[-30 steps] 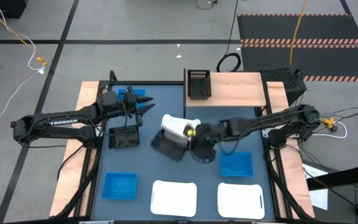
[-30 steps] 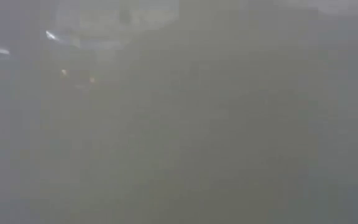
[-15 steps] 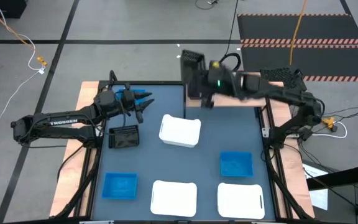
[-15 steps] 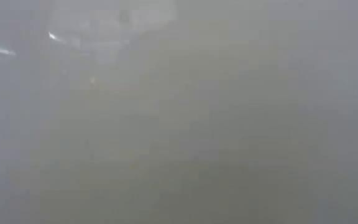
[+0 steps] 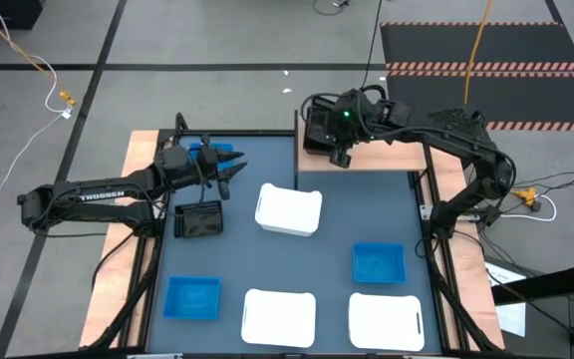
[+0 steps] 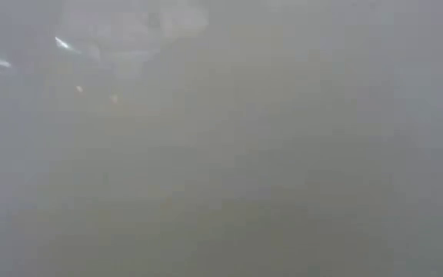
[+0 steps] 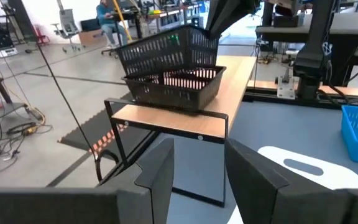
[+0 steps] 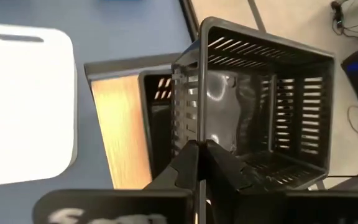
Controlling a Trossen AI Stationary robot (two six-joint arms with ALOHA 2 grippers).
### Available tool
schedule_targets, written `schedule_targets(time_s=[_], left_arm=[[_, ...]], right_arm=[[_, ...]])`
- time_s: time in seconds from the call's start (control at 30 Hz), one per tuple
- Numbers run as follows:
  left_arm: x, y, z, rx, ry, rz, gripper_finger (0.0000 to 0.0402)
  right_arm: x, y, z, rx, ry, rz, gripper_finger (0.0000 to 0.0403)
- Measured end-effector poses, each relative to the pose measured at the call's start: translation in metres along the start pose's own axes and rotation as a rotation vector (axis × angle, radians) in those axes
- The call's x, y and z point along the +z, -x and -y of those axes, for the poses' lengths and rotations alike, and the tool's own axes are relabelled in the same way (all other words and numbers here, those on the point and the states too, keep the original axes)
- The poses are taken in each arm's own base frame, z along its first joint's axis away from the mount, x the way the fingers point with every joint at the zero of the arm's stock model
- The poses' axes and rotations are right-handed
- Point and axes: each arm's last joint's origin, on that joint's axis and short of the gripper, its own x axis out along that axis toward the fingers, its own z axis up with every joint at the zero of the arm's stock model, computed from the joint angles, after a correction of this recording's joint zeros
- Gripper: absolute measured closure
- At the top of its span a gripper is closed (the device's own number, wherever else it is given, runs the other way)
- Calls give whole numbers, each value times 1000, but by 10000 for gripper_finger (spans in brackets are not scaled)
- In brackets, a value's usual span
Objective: Stack baskets on shelf by color
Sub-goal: Stack the right black bin on top of the black bin into the shelf
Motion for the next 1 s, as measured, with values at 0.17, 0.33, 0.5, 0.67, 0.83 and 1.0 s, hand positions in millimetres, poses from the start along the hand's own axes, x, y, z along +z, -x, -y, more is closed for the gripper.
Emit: schedule_targets(time_s=[0.17,0.33,0.5,0.67,0.83,1.0], left_arm=[[0,0,0,-1,7,1,256],[0,0,0,-1,6,1,256],[0,0,0,-1,7,2,256],[-1,0,0,-1,8,-7,256],[-1,0,0,-1,8,-7,256],[-1,0,0,-1,3,-7,256]], right_arm=[[-6,-7,-4,13,18,-36,373],[-10,-12,-6,23,22,-55,345],[-14,-24,-10,44,21,-40,317],[-24,-40,-15,50,57,-57,306],[-27,-43,-18,86,62,-59,305],[-26,-42,-21,220,81,-14,305]])
